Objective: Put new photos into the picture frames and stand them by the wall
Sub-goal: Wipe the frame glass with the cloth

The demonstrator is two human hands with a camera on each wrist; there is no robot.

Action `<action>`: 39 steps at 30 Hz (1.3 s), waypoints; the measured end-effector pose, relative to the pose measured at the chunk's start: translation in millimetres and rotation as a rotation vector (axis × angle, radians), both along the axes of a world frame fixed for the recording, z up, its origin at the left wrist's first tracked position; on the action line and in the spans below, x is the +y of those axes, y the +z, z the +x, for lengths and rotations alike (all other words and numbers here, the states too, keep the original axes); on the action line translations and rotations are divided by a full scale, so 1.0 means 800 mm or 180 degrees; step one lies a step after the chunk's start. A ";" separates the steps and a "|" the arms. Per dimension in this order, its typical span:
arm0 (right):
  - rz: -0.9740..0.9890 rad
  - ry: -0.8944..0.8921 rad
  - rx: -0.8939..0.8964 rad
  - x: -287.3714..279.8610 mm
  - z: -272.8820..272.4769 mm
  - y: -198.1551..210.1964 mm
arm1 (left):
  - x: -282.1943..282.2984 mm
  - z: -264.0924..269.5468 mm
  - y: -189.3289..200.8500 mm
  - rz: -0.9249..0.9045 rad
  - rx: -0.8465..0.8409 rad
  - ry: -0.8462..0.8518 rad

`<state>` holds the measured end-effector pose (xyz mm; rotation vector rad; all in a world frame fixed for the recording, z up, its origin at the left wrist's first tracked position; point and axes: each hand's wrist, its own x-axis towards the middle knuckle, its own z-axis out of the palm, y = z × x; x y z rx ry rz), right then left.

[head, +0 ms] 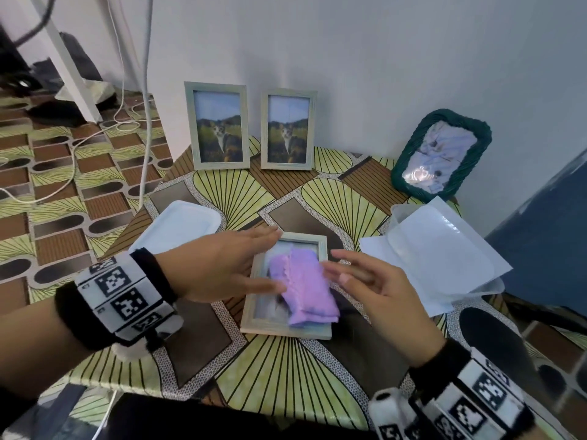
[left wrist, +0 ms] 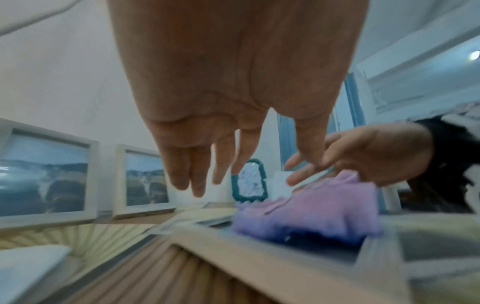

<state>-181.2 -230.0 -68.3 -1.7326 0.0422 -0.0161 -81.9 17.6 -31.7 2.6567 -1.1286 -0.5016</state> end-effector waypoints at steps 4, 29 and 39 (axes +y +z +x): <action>-0.0253 -0.0131 0.0084 0.000 0.001 -0.005 | -0.031 -0.037 0.002 -0.0053 0.0127 0.0013; -0.0489 0.0402 0.0467 0.021 0.008 -0.002 | 0.013 -0.001 0.026 -0.1192 -0.0805 0.0177; -0.0268 0.0381 0.0631 0.027 0.009 0.001 | 0.136 0.040 -0.002 -0.0331 -0.0926 0.0662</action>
